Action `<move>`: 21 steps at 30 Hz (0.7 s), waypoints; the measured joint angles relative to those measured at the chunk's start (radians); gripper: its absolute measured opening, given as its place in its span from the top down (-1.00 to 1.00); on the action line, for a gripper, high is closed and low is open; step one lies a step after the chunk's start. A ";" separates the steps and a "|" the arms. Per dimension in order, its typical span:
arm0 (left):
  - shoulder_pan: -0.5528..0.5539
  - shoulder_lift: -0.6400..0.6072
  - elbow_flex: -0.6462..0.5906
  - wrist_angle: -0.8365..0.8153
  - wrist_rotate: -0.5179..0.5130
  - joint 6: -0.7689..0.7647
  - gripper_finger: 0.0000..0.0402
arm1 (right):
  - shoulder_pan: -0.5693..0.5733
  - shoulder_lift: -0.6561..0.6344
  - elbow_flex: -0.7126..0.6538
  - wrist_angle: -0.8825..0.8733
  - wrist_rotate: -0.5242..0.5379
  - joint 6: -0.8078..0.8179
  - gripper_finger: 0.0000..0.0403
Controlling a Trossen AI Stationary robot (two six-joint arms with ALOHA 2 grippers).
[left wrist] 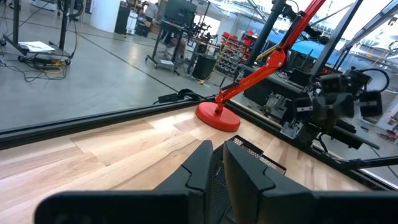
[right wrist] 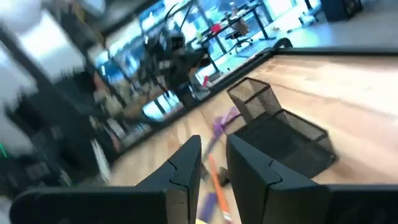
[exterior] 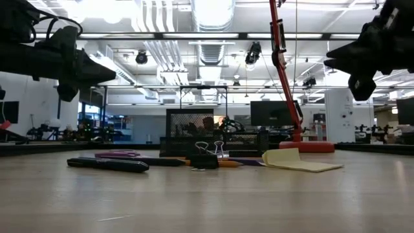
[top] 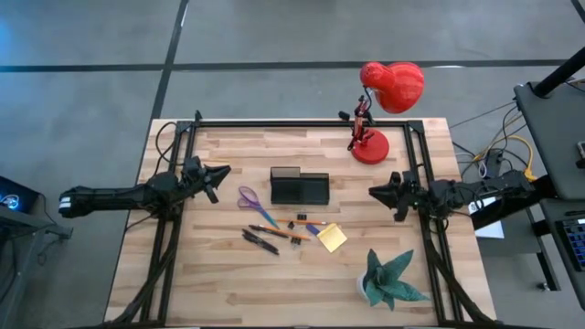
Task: Pick and place office supplies into organizer
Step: Put the yellow sticky note pad into the black desk organizer
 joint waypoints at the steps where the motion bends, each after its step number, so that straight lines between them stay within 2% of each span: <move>1: 0.000 0.000 0.000 0.000 0.000 0.000 0.88 | 0.000 0.000 0.000 0.004 0.015 0.079 0.66; 4: 0.000 0.000 0.000 0.000 0.000 0.000 0.88 | 0.000 0.017 -0.001 0.008 0.167 0.276 0.66; 5: 0.000 0.000 0.000 0.000 0.000 0.000 0.88 | -0.001 0.027 -0.002 0.022 0.189 0.315 0.66; 6: 0.000 0.000 0.000 0.000 0.000 0.000 0.88 | -0.001 0.038 -0.002 0.050 0.179 0.319 0.66; 10: 0.000 -0.001 0.000 0.000 0.000 0.000 0.88 | 0.001 0.133 0.020 0.193 0.029 0.338 0.66; 14: 0.000 -0.002 0.000 0.000 0.000 0.000 0.88 | 0.001 0.298 0.166 0.201 -0.018 0.286 0.66; 18: 0.000 0.000 0.000 0.000 0.000 0.000 0.88 | 0.000 0.506 0.372 0.005 -0.030 0.067 0.66; 21: 0.000 -0.001 0.000 0.000 0.000 0.000 0.88 | 0.000 0.631 0.549 -0.364 -0.059 -0.052 0.66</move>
